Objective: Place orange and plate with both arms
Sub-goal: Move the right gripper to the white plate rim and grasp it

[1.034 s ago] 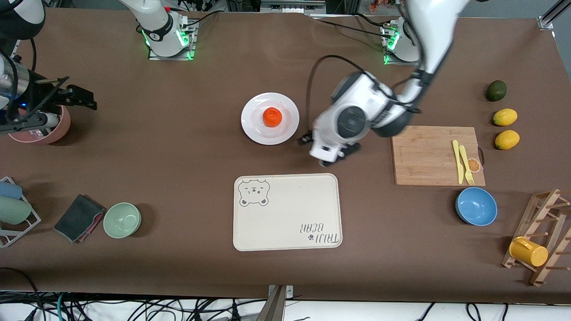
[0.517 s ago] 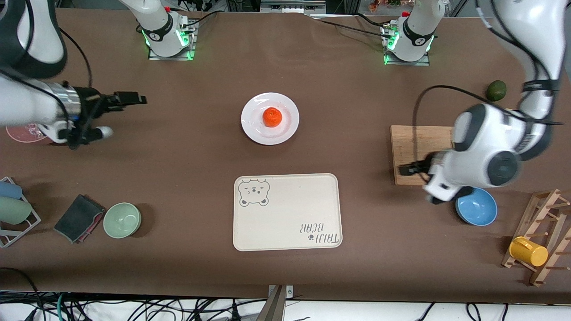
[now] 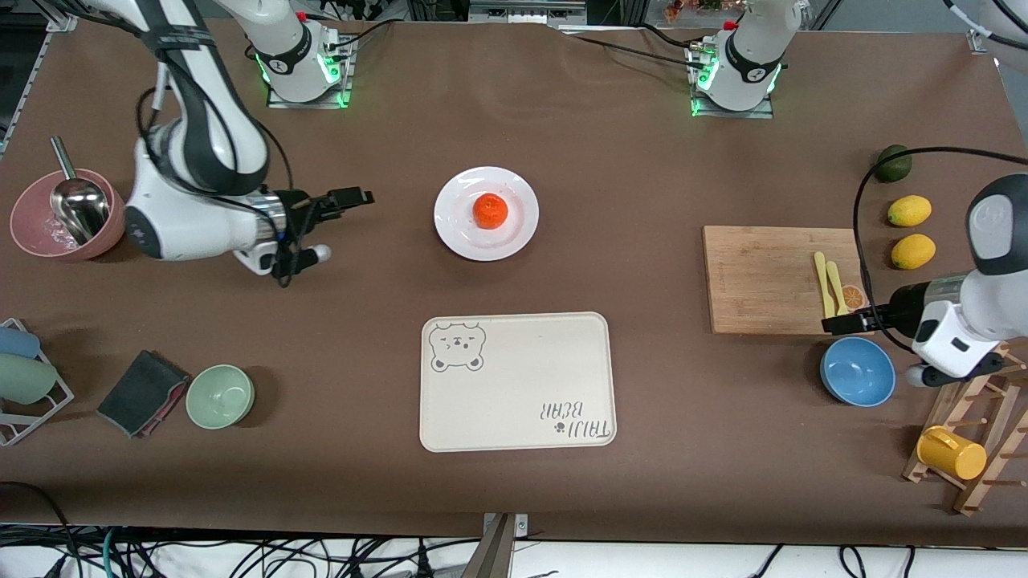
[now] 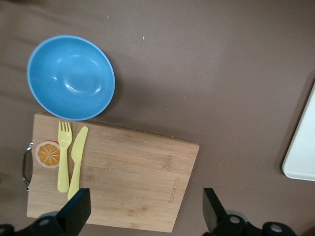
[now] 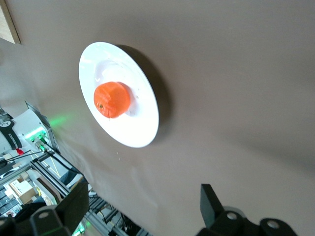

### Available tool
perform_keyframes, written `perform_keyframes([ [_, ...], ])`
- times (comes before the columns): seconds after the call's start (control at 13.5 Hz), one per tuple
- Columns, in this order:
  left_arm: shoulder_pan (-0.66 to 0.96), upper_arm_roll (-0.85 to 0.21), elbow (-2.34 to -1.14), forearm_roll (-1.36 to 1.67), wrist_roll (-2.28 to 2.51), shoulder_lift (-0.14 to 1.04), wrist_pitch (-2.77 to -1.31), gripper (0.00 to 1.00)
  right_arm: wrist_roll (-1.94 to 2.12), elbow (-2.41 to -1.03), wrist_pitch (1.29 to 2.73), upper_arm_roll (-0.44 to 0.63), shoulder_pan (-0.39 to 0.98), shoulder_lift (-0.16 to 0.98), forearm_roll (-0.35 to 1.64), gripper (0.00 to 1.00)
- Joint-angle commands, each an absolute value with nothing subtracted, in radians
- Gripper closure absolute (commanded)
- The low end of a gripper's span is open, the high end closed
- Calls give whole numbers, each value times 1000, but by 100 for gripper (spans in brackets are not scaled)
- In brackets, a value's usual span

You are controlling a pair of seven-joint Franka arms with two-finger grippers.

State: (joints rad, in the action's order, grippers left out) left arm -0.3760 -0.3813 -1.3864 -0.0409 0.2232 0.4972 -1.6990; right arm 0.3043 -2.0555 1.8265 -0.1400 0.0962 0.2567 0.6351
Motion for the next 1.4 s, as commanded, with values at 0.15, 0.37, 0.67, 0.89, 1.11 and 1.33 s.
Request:
perform_keyframes([
  [0.15,-380,-376,-1381,-69,209,381,-1586,0,715,-2100,1907,-153,84,444,984,0],
  [0.37,-383,-376,-1391,-68,198,326,-1552,0,834,-2091,1954,-156,113,535,1115,0],
  [0.67,-100,-114,-1508,-54,94,181,-1557,0,851,-2091,2095,-156,199,572,1212,0],
  [0.89,-26,-32,-1551,-11,34,108,-1552,0,871,-2091,2114,-156,216,575,1221,0],
  [1.11,-23,-31,-1546,15,60,94,-1552,0,871,-2091,2180,-156,251,587,1221,1],
  [1.33,-21,-21,-1563,28,86,86,-1543,0,873,-2091,2250,-156,304,588,1220,24],
])
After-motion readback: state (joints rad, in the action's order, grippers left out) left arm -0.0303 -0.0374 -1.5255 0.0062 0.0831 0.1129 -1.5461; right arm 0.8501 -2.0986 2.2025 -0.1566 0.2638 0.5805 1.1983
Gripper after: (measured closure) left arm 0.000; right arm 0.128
